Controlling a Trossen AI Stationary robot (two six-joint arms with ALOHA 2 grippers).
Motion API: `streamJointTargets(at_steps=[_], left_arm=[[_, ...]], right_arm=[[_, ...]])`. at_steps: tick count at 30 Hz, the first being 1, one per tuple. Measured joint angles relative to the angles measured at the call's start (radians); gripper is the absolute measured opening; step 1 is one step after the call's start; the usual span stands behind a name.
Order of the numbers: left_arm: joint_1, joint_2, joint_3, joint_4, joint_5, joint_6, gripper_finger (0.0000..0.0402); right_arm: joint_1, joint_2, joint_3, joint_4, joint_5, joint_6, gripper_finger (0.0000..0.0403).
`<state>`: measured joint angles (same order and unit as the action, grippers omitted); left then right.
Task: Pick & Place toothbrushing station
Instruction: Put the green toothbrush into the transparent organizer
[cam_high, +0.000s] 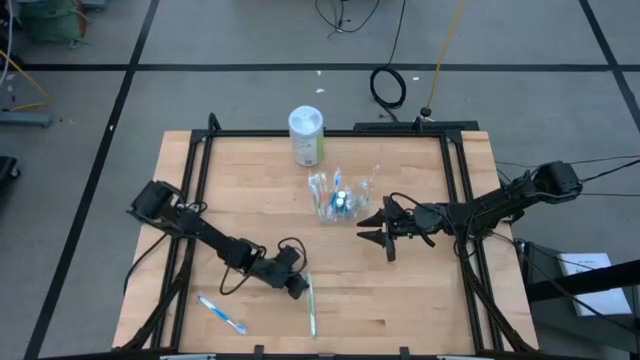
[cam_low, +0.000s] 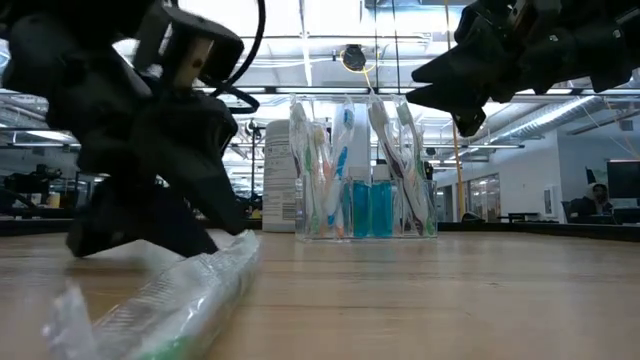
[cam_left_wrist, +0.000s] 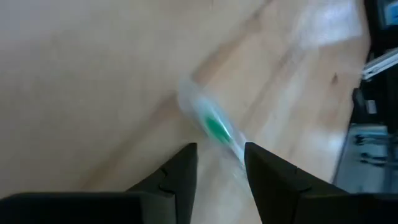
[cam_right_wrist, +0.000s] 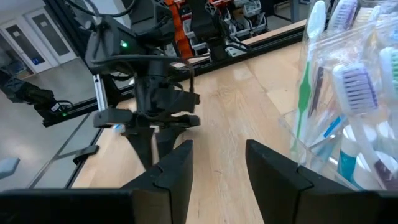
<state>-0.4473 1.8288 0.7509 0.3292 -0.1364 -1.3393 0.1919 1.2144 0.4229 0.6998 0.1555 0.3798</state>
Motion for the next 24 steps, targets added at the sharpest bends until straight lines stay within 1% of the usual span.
streamJointTargets(at_steps=[5,12,16,18,22,24], left_arm=[[0.038,0.005,0.024,0.001,0.004,0.111,0.0105],[0.061,0.005,0.033,0.000,0.006,0.187,0.0045],[0.078,0.005,0.033,0.046,0.003,0.263,0.0009],[0.088,0.004,0.033,0.099,0.003,0.318,0.0006],[0.112,0.003,0.033,0.225,0.004,0.454,0.0015],[0.129,0.003,0.034,0.277,0.004,0.520,0.0009]], right_arm=[[0.000,0.000,0.000,0.002,0.000,-0.002,0.0139],[0.000,0.000,0.000,-0.001,0.000,-0.005,0.0139],[0.000,0.000,0.000,-0.001,0.000,-0.006,0.0139],[0.000,0.000,0.000,-0.002,0.000,-0.006,0.0139],[0.000,0.000,0.000,-0.001,0.000,-0.006,0.0139],[0.000,0.000,0.000,0.000,0.000,-0.006,0.0139]])
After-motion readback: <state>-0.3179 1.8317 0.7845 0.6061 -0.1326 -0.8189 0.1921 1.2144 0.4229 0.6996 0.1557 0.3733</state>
